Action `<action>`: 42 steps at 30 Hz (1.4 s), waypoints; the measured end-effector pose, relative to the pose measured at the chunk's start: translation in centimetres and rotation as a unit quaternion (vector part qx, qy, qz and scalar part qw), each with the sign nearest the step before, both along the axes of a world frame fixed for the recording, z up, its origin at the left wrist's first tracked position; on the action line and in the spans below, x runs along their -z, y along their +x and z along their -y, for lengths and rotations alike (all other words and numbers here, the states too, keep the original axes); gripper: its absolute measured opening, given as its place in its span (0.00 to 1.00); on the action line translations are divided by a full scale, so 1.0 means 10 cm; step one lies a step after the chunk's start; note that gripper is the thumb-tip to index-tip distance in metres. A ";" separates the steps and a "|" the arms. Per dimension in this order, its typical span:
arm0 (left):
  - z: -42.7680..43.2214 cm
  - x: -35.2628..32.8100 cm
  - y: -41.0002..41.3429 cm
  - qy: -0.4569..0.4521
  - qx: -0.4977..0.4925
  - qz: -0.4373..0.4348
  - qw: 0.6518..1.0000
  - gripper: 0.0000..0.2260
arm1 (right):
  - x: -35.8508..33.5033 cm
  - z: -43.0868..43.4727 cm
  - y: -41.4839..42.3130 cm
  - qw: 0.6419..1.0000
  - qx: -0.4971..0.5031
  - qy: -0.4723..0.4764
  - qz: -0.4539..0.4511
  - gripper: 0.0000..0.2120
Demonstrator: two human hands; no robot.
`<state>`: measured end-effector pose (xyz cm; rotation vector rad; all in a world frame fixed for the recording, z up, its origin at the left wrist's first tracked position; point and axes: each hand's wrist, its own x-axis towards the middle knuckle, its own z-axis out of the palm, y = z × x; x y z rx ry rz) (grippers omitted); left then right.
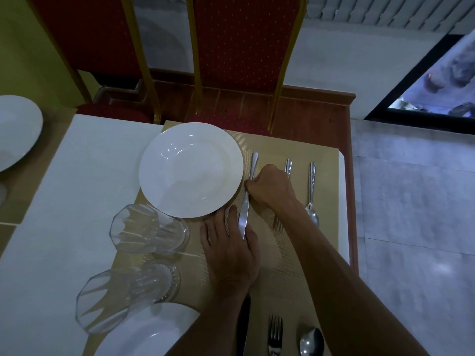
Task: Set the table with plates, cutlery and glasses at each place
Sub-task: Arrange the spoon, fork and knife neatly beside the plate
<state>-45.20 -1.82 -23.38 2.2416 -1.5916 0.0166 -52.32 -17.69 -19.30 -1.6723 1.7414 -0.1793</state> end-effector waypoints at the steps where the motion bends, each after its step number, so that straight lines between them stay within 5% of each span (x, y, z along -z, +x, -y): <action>1: 0.00 0.00 0.00 0.000 0.000 -0.001 1.000 0.22 | 0.00 0.00 0.00 1.000 -0.001 0.001 -0.001 0.13; 42: 0.00 -0.01 -0.03 0.035 -0.013 -0.001 0.999 0.23 | -0.13 -0.12 -0.04 0.999 -0.036 -0.002 0.011 0.11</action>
